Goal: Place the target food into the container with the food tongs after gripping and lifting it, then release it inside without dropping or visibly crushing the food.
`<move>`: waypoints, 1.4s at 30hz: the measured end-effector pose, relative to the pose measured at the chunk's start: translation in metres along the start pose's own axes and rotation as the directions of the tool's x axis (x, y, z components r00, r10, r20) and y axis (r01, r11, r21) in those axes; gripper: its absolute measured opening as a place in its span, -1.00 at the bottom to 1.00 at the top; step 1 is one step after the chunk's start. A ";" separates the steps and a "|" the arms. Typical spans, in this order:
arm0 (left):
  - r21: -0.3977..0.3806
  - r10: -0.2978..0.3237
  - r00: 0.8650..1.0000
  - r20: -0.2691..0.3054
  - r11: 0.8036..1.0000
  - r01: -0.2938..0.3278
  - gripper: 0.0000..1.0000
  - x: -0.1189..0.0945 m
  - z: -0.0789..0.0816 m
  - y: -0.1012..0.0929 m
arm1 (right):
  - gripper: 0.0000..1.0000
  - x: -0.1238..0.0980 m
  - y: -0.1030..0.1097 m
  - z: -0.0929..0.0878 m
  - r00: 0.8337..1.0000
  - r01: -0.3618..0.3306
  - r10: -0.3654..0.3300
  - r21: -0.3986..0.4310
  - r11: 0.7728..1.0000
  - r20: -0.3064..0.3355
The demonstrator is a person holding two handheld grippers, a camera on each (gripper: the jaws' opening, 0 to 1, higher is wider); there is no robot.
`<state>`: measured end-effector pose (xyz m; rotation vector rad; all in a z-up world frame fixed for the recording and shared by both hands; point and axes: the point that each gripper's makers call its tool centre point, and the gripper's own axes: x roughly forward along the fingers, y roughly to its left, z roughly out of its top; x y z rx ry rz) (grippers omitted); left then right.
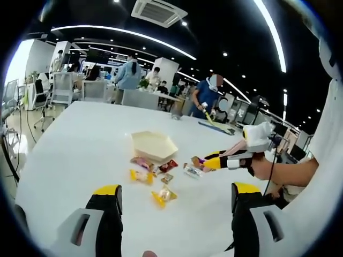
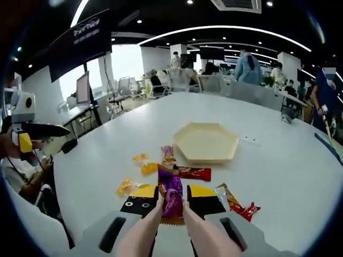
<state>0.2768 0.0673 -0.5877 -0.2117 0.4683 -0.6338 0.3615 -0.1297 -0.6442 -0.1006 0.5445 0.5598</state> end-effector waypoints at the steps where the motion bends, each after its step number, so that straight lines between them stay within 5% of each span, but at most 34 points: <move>1: 0.003 0.003 1.000 -0.001 1.000 -0.003 0.66 0.000 0.000 0.001 | -0.61 -0.001 -0.002 0.000 1.000 0.002 -0.002 -0.001 1.000 -0.003; 10: 0.071 0.001 1.000 -0.011 0.997 0.000 0.67 -0.001 0.010 -0.003 | -0.61 -0.007 -0.020 0.009 1.000 0.024 -0.024 0.024 0.999 0.013; 20: 0.115 0.010 0.998 -0.062 0.993 -0.003 0.83 0.006 -0.002 -0.008 | -0.60 -0.004 -0.037 0.025 0.999 0.042 -0.043 0.020 0.999 0.031; 27: 0.113 0.049 0.997 -0.057 0.993 -0.042 0.99 0.004 -0.004 -0.002 | -0.60 0.013 -0.048 0.045 0.998 0.034 -0.033 -0.006 0.999 0.046; 42: 0.102 0.088 0.991 -0.097 0.992 -0.078 0.99 -0.001 -0.016 0.007 | -0.60 0.061 -0.072 0.091 0.996 0.037 -0.036 -0.022 0.999 0.079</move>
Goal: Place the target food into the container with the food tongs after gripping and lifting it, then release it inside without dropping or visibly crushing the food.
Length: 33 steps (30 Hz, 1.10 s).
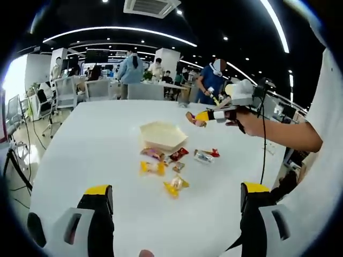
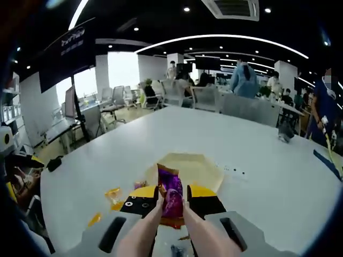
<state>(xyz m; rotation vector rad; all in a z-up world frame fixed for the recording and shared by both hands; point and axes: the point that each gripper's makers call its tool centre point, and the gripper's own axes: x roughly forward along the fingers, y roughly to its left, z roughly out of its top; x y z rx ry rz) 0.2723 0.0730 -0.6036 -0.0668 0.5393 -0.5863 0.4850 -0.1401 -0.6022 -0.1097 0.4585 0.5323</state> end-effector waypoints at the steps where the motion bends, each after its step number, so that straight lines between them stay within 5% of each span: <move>1: 0.001 0.001 1.000 -0.004 1.000 -0.001 0.99 0.001 -0.001 0.001 | -0.60 0.001 -0.001 0.001 1.000 0.001 -0.001 -0.001 1.000 0.002; 14: 0.017 0.026 0.999 0.021 0.999 -0.027 0.99 0.004 0.006 0.010 | -0.60 0.042 -0.008 0.036 1.000 -0.012 0.013 -0.032 0.999 0.029; 33: 0.018 0.035 0.999 0.024 0.999 -0.035 1.00 0.002 0.001 0.020 | -0.59 0.072 -0.006 0.034 1.000 -0.027 0.027 -0.038 0.999 0.006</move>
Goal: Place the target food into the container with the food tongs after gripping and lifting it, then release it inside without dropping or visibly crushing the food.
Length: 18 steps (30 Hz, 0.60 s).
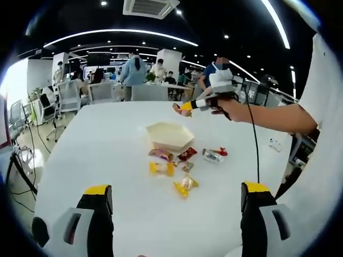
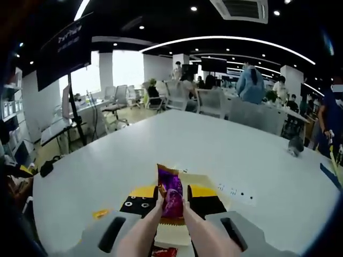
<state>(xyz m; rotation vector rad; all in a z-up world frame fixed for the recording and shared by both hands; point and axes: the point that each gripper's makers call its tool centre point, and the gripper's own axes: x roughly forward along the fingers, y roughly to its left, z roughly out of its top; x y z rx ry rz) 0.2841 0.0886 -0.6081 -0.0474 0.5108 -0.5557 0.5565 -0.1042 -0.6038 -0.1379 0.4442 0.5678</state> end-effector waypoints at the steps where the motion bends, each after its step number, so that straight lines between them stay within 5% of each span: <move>1: -0.001 0.002 1.000 -0.001 1.000 -0.002 1.00 0.000 0.000 0.000 | -0.59 0.000 0.000 0.000 1.000 -0.002 0.002 0.000 1.000 0.000; 7: 0.120 0.044 0.998 -0.044 0.992 -0.038 0.99 -0.003 -0.002 0.005 | -0.59 0.011 -0.002 0.003 1.000 0.003 -0.003 -0.003 1.000 -0.007; 18: 0.068 0.076 0.996 -0.057 0.995 -0.072 0.99 -0.013 -0.008 0.013 | -0.53 0.026 -0.007 0.004 1.000 0.004 -0.004 -0.012 1.000 0.002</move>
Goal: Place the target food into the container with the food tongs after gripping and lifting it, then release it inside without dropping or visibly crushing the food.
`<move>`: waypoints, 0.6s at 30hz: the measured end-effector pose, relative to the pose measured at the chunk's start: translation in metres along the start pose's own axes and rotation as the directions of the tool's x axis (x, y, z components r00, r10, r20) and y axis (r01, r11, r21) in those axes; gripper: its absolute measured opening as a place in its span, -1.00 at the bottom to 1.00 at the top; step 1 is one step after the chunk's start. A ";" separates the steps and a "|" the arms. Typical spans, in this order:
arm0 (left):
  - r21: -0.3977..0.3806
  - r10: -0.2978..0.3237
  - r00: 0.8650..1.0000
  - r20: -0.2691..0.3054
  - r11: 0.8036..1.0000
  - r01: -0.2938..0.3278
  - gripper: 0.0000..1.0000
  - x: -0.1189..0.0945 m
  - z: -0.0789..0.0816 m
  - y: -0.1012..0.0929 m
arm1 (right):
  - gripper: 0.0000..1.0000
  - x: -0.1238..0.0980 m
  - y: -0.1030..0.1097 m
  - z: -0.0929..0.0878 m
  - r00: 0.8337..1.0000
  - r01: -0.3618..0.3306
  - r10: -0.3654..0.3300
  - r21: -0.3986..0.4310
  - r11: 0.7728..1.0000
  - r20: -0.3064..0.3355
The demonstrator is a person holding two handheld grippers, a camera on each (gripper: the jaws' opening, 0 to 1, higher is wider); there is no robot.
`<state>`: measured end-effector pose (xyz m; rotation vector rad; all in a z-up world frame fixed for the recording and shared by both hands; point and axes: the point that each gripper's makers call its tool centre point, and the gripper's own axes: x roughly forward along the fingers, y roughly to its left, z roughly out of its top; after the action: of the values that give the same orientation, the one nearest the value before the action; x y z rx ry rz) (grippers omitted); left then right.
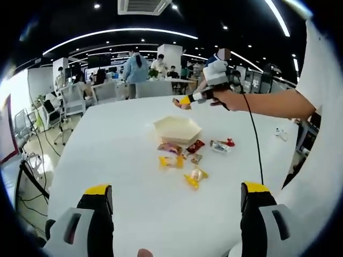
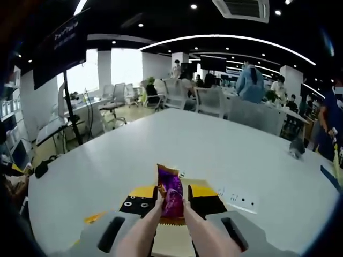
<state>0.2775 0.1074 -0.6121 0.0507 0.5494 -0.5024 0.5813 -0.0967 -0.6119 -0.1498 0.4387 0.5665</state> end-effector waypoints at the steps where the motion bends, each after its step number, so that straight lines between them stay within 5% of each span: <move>1: -0.005 0.002 1.000 0.000 1.000 -0.002 0.99 0.000 0.000 0.001 | -0.52 0.000 -0.001 -0.001 1.000 0.001 -0.001 0.007 1.000 -0.003; 10: -0.035 -0.018 0.999 0.043 0.999 0.019 0.99 0.001 0.009 -0.001 | -0.48 -0.005 -0.002 0.000 1.000 0.005 -0.005 -0.023 1.000 0.009; 15: -0.157 -0.063 0.998 0.023 0.985 0.066 0.90 0.003 0.006 -0.005 | -0.48 -0.009 -0.001 0.001 1.000 -0.001 0.001 -0.023 1.000 0.011; 16: -0.137 -0.082 0.996 0.019 0.987 0.084 0.82 0.003 0.006 -0.007 | -0.49 -0.010 0.000 0.001 1.000 -0.001 0.002 -0.024 1.000 0.010; 18: -0.111 -0.070 0.997 0.034 0.991 0.074 0.97 0.003 0.008 -0.007 | -0.48 -0.012 0.001 0.000 1.000 -0.008 0.008 -0.011 1.000 0.003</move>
<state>0.2801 0.0983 -0.6061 -0.0842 0.5509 -0.5408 0.5714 -0.1015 -0.6069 -0.1579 0.4333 0.5772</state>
